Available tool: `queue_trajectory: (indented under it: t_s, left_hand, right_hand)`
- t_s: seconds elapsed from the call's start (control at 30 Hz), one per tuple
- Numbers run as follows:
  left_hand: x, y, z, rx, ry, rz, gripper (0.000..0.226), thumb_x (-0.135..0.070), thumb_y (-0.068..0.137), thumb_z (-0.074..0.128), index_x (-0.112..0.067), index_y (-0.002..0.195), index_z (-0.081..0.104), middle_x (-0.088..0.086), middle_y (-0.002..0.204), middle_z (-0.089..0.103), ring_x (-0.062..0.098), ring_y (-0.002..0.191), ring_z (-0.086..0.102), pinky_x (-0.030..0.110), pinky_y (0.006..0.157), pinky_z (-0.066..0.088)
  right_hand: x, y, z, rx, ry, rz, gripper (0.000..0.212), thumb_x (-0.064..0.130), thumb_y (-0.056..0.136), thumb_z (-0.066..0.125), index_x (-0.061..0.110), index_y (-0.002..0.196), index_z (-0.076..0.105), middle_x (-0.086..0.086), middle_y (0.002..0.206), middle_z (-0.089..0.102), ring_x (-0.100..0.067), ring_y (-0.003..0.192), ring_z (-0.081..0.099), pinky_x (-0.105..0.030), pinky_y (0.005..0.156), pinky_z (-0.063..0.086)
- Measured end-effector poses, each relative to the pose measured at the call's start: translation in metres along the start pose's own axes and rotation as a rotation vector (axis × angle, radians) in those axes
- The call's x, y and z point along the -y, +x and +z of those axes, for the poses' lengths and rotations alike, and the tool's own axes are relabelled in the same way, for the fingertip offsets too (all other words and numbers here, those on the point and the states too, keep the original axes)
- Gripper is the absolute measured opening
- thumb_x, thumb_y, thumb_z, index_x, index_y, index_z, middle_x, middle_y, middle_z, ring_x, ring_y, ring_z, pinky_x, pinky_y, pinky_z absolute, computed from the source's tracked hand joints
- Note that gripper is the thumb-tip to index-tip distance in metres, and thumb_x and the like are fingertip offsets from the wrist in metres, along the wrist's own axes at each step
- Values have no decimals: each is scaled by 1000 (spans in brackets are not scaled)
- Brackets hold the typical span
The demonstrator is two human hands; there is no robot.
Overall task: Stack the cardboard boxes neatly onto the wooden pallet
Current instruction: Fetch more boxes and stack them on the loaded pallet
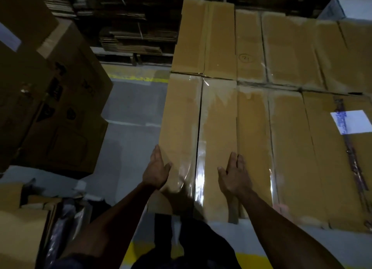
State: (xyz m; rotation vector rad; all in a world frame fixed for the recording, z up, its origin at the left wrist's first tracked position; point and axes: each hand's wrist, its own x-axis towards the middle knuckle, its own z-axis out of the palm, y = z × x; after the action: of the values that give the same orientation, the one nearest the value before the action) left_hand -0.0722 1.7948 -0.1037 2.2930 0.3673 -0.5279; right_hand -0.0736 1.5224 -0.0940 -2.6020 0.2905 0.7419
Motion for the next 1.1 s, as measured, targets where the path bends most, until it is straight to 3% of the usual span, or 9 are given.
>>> queue_trajectory:
  t_s: [0.17, 0.33, 0.43, 0.6, 0.7, 0.8, 1.1]
  left_hand:
    - [29, -53, 11, 37, 45, 43, 80, -26, 101, 50, -3, 155, -3, 15, 164, 5, 29, 146, 24, 34, 114, 25]
    - [64, -90, 16, 103, 54, 88, 77, -31, 98, 54, -5, 154, 8, 19, 155, 27, 33, 138, 35, 44, 110, 37]
    - [75, -103, 17, 132, 90, 125, 88, -44, 96, 53, -6, 156, 1, 17, 159, 20, 32, 141, 31, 44, 112, 34]
    - [100, -98, 18, 188, 93, 173, 113, -65, 74, 64, -16, 154, 1, 14, 155, 30, 31, 134, 41, 50, 103, 46]
    - [91, -102, 15, 176, 134, 180, 113, -38, 77, 76, -15, 155, -3, 16, 151, 39, 33, 129, 47, 47, 102, 46]
    - [88, -104, 23, 102, 179, 176, 105, -16, 86, 72, -12, 156, -6, 20, 140, 50, 38, 119, 54, 42, 92, 49]
    - [89, -102, 26, 14, 164, 201, 101, -17, 83, 75, -16, 156, 6, 19, 121, 63, 38, 104, 61, 38, 79, 50]
  right_hand:
    - [-20, -52, 17, 33, 104, -21, 77, 39, 102, 49, 14, 160, 4, -8, 167, 1, -29, 152, 12, -42, 118, 23]
    - [-42, -95, 32, 69, 149, -19, 77, 22, 97, 55, 14, 159, 11, -7, 166, 13, -28, 149, 23, -37, 118, 26]
    - [-50, -108, 37, 100, 224, 6, 88, 15, 88, 63, 17, 160, 11, -2, 165, 16, -27, 150, 21, -36, 119, 23]
    - [-56, -118, 51, 76, 107, -51, 94, 15, 90, 68, 11, 160, 5, -7, 167, 10, -25, 152, 12, -33, 120, 16]
    - [-59, -119, 58, 24, 50, -65, 96, 19, 91, 70, 12, 160, 3, -10, 167, 9, -26, 152, 12, -33, 120, 17]
    - [-59, -121, 61, -3, 47, -76, 94, 19, 92, 70, 13, 160, 6, -10, 166, 10, -28, 152, 15, -35, 119, 19]
    - [-60, -130, 73, -161, 105, -97, 78, 8, 93, 65, 13, 157, 22, -13, 162, 27, -35, 144, 34, -46, 114, 35]
